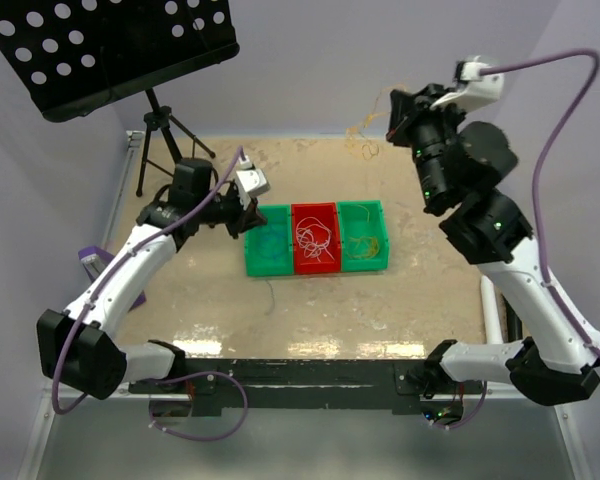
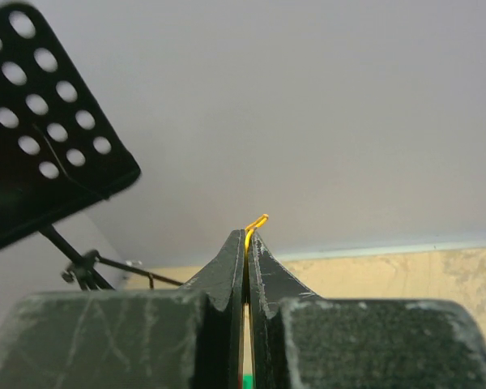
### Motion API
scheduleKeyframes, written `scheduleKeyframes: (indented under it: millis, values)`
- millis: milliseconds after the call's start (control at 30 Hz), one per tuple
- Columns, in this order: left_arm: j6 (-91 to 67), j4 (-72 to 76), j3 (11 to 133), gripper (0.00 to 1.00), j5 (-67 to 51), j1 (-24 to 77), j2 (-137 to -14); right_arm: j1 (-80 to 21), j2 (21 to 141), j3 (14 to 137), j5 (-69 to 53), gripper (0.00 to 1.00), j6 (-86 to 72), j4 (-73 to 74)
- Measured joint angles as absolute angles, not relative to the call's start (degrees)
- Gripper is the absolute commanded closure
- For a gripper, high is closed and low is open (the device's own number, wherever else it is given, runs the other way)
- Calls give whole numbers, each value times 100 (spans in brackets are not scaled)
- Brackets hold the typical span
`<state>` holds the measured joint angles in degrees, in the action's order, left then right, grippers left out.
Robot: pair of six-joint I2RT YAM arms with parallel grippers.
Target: Untangle the cables
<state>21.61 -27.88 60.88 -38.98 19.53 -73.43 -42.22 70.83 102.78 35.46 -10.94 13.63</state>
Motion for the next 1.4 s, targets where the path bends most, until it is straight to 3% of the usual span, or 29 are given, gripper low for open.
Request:
scheduleKeyframes:
  millis: [200,367,1400]
  values:
    - [2053,-2919,7496,100,-4032,1953,-7279,-4121,7028,8895,3503,100,-1326,1282]
    - [1988,-2971,7955,100,-4091,1953,-7142,-3948,6925,8152,3476,100,-1509,1282]
    - [1804,-1841,7415,100,-3551,1953,-7465,-3430,6427,6602,3242,100,-2303,1094]
